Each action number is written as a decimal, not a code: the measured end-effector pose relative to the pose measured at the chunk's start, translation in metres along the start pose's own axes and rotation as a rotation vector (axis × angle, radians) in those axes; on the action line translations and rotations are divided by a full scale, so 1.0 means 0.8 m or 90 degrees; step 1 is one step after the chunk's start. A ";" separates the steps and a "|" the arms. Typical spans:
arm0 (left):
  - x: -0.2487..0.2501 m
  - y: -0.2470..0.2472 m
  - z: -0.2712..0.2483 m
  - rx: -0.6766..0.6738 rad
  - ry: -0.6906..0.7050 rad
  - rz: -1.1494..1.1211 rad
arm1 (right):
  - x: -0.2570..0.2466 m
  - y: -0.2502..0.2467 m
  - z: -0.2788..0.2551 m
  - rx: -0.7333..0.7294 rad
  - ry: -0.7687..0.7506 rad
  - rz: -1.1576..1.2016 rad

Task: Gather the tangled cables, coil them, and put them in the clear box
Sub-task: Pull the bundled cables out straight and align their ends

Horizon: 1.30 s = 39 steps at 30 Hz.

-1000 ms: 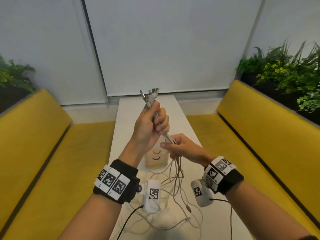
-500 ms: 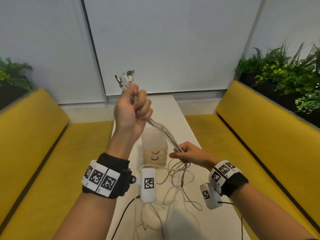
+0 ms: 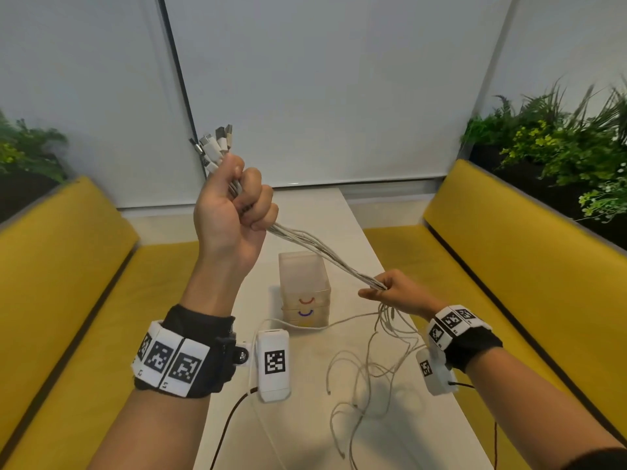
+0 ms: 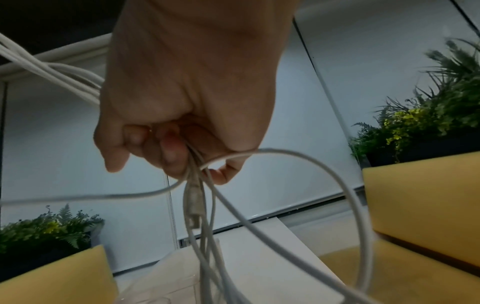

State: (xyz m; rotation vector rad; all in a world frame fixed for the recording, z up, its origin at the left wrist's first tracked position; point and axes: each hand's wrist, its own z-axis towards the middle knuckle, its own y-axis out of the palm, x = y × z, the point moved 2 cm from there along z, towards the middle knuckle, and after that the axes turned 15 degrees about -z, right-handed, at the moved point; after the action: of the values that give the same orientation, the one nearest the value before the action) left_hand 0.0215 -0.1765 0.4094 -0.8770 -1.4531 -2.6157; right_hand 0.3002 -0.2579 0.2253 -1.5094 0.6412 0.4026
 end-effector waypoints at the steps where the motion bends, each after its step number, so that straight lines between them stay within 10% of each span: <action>1: 0.003 0.002 -0.001 -0.003 0.004 0.003 | 0.001 0.001 0.003 0.005 -0.001 -0.017; 28: 0.074 0.015 -0.010 -0.035 0.113 0.031 | 0.079 0.052 -0.010 -0.075 0.172 -0.344; 39: -0.008 0.004 -0.005 -0.088 -0.054 0.026 | 0.025 0.024 0.002 -0.307 0.176 -0.417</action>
State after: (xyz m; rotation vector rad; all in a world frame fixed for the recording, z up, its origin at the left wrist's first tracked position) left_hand 0.0254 -0.1831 0.4070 -1.0319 -1.2683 -2.7072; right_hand 0.3038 -0.2584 0.1978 -2.1515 0.2290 -0.1760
